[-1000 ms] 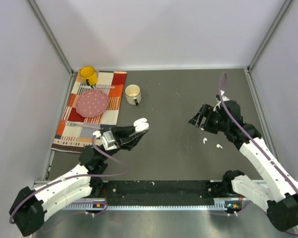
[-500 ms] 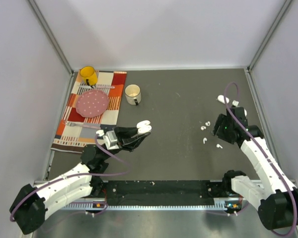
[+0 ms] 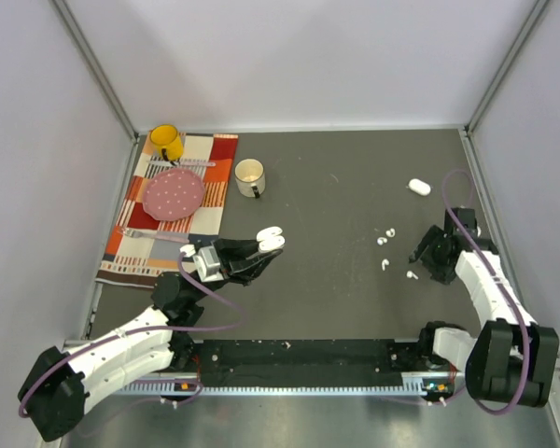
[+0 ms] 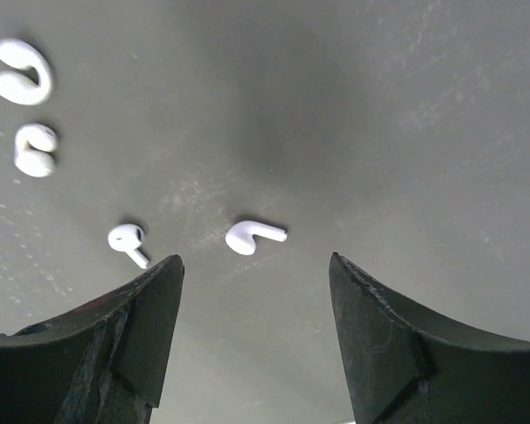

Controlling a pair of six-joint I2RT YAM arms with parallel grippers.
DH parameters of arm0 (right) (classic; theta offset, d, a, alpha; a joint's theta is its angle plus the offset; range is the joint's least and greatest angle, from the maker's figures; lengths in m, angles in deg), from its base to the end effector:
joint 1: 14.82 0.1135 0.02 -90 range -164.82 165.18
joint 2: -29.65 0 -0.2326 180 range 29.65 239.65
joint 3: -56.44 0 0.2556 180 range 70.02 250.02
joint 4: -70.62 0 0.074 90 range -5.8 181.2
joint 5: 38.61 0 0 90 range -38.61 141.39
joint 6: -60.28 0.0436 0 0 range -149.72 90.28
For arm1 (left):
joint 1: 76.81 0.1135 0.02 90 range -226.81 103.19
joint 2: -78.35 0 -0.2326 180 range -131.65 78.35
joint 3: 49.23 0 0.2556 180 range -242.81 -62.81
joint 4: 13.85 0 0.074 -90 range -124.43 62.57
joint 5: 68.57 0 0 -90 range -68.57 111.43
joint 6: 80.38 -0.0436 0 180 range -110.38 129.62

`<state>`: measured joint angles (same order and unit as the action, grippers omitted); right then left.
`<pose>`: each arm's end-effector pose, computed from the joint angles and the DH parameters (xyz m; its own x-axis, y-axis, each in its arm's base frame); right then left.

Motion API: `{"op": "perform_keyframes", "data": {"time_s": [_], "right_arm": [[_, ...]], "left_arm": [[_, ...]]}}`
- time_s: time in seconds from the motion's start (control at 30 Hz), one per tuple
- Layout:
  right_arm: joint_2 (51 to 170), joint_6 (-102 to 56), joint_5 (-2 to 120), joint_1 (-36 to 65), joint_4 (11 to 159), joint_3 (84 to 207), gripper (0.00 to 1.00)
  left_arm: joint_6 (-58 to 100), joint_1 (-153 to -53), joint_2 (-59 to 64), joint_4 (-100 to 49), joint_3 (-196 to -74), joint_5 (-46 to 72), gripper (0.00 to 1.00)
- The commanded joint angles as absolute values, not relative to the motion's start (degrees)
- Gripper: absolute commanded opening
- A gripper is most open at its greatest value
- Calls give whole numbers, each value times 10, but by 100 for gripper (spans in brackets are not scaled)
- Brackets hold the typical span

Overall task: Insert the wireless bluetooth earbuds into the charging case
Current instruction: Adjust the right earbud at the corner of the board.

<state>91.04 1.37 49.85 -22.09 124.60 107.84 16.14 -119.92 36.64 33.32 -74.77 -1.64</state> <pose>0.2101 -0.0280 0.1677 -0.6919 0.6087 -0.3883 0.5786 0.7892 0.2059 0.1268 -0.1421 0.2559 0.2743 -0.3999 -0.8745 0.9110 0.3993 0.1032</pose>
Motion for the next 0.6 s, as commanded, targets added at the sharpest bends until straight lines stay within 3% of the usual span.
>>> {"op": "perform_keyframes", "data": {"time_s": [0.0, 0.57], "right_arm": [[937, 21, 533, -228, 1178, 1051, 67], [953, 18, 553, -229, 1094, 1000, 65]], "left_arm": [[159, -1201, 375, 353, -759, -15, 0], [156, -1201, 379, 335, -758, -8, 0]]}}
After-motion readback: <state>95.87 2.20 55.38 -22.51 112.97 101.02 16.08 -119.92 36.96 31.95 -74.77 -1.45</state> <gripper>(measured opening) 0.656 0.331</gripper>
